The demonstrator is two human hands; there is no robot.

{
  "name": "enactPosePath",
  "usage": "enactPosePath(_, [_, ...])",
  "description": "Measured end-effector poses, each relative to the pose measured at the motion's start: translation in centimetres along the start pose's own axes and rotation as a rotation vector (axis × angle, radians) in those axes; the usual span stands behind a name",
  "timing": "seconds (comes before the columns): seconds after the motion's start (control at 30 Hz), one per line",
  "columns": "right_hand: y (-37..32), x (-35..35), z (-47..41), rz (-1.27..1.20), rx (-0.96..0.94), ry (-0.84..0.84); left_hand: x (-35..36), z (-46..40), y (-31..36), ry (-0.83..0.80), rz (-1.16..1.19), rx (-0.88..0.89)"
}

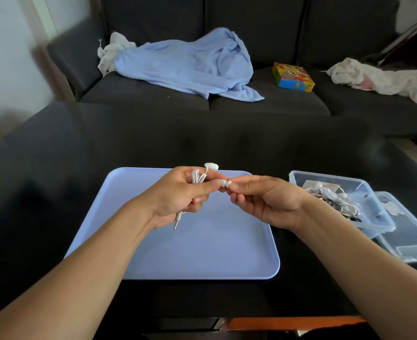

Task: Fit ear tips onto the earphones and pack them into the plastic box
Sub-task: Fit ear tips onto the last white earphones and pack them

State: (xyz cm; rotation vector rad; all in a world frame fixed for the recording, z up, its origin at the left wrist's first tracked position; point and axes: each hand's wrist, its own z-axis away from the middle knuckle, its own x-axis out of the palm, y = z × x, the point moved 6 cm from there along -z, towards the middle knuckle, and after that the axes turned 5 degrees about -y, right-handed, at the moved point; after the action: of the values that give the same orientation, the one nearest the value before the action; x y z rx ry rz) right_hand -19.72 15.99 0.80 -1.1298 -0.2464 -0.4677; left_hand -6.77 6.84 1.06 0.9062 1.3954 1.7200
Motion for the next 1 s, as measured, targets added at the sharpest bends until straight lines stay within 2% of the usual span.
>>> enactPosePath(0.07, [0.2, 0.2, 0.1, -0.04, -0.017, -0.007, 0.3, 0.0, -0.3, -0.023, 0.067, -0.025])
enactPosePath(0.13, [-0.6, 0.1, 0.3, 0.052, -0.153, 0.032, 0.7, -0.1, -0.4, -0.036, 0.135, -0.043])
enactPosePath(0.23, [-2.9, -0.1, 1.7, 0.581, -0.493, 0.15, 0.9, -0.3, -0.4, -0.002, 0.144, -0.055])
enactPosePath(0.33, [-4.0, 0.6, 2.9, 1.086, -0.762, 0.235, 0.8, -0.7, -0.2, 0.062, 0.05, -0.025])
enactPosePath(0.47, [-4.0, 1.6, 3.4, 1.333, -0.943, 0.249, 0.9, -0.6, -0.2, 0.068, 0.015, -0.002])
enactPosePath(0.63, [-3.9, 1.9, 3.2, 1.348, -0.947, 0.251, 0.8, -0.4, -0.2, 0.092, -0.03, 0.004])
enactPosePath(0.8, [-3.5, 1.5, 2.2, 1.207, -0.787, 0.174, 0.8, -0.4, -0.2, 0.084, -0.144, -0.013])
enactPosePath(1.0, [-3.1, 2.2, 1.1, 1.313, -0.765, 0.054, 0.4, -0.2, -0.8, 0.055, -0.122, -0.14])
